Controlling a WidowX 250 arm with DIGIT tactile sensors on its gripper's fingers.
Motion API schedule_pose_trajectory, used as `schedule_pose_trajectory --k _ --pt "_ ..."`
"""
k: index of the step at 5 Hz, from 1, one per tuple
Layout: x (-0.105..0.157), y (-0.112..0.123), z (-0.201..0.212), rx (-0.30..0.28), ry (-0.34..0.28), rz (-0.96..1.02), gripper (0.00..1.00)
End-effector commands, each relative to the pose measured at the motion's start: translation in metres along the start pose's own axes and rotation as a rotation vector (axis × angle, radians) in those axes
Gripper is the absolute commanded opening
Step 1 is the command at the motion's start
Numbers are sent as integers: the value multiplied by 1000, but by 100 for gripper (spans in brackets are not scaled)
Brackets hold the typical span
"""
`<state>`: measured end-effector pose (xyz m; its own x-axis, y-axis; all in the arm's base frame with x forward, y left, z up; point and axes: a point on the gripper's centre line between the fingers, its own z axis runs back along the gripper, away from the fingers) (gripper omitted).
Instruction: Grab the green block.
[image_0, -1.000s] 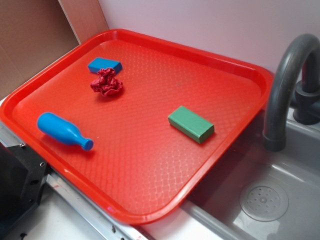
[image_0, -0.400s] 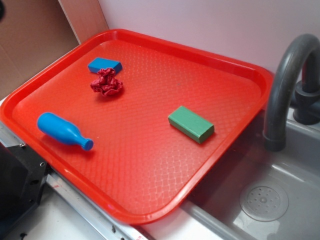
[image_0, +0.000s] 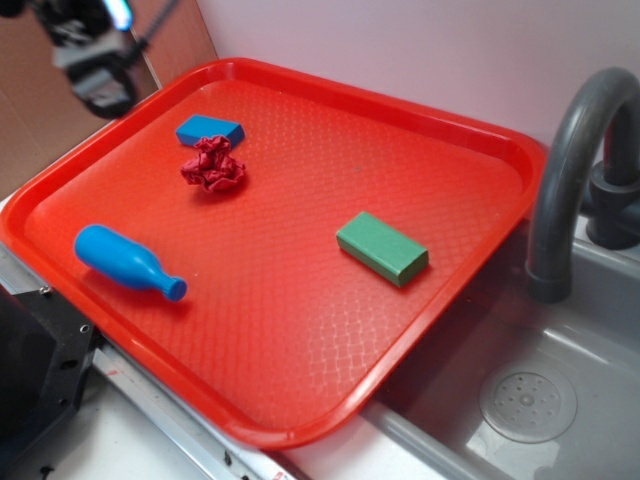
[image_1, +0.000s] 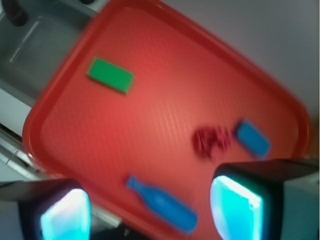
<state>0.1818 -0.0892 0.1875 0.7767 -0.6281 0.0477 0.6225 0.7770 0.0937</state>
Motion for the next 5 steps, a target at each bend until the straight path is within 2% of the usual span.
schedule_pose_trajectory --k 1,2,3,4,5 --pt "47 -14 -22 56 -114 -360 100" --pt "58 -2 -39 11 -145 -445 100" --pt "71 5 -65 -100 -166 -566 100" --pt "81 6 -90 -193 -145 -631 100" --pt "83 5 -109 -232 -128 -732 100"
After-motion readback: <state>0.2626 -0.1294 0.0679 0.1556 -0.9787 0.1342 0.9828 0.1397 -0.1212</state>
